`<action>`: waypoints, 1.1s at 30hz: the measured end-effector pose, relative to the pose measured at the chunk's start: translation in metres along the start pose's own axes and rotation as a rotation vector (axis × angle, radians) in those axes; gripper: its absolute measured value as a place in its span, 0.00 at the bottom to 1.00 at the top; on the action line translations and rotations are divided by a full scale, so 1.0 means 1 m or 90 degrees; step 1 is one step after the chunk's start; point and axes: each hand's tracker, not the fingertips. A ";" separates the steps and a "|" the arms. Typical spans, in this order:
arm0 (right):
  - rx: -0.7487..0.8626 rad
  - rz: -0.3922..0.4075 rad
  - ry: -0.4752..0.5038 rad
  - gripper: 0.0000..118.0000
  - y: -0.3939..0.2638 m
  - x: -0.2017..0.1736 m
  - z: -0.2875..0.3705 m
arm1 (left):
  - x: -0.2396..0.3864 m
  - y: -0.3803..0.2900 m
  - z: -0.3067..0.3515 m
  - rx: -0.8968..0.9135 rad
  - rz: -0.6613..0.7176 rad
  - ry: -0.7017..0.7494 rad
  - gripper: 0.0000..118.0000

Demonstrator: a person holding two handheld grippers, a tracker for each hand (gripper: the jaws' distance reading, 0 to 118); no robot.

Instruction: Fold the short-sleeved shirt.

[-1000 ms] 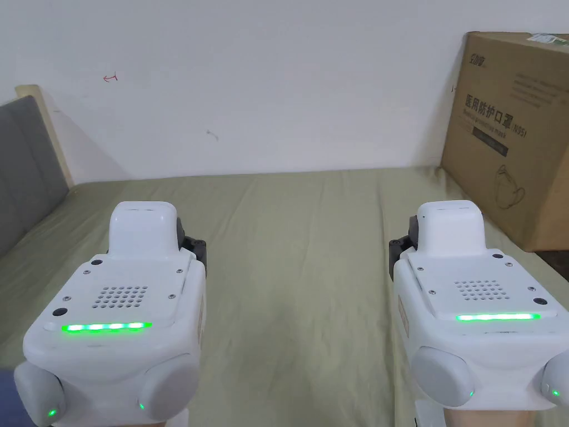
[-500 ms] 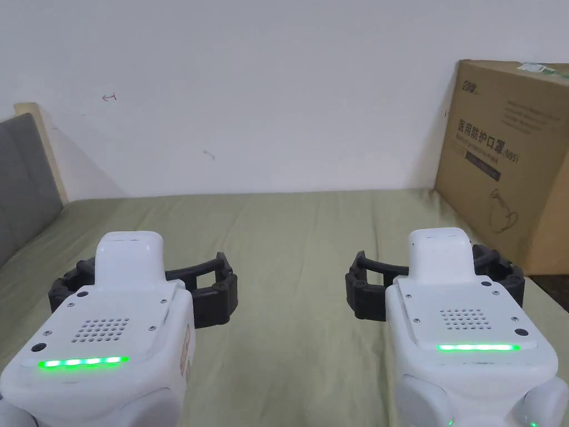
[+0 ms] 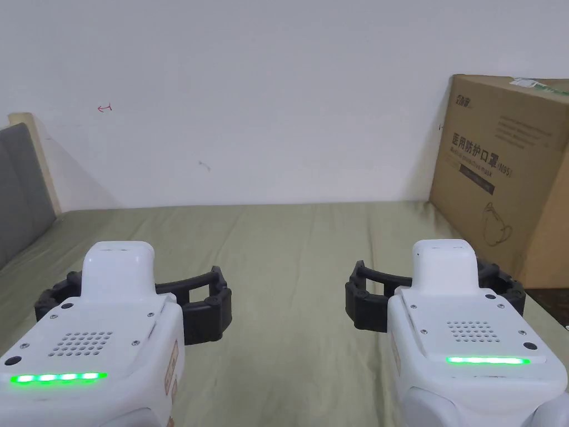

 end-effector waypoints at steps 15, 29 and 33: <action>-0.001 -0.008 0.012 1.00 0.004 0.002 -0.005 | 0.015 0.000 -0.006 -0.017 -0.030 0.035 1.00; -0.020 -0.005 0.021 1.00 0.002 0.002 -0.009 | 0.023 -0.005 -0.013 -0.079 -0.037 0.099 1.00; -0.038 -0.005 0.022 1.00 -0.001 0.000 -0.012 | 0.017 -0.007 -0.014 -0.090 0.000 0.024 1.00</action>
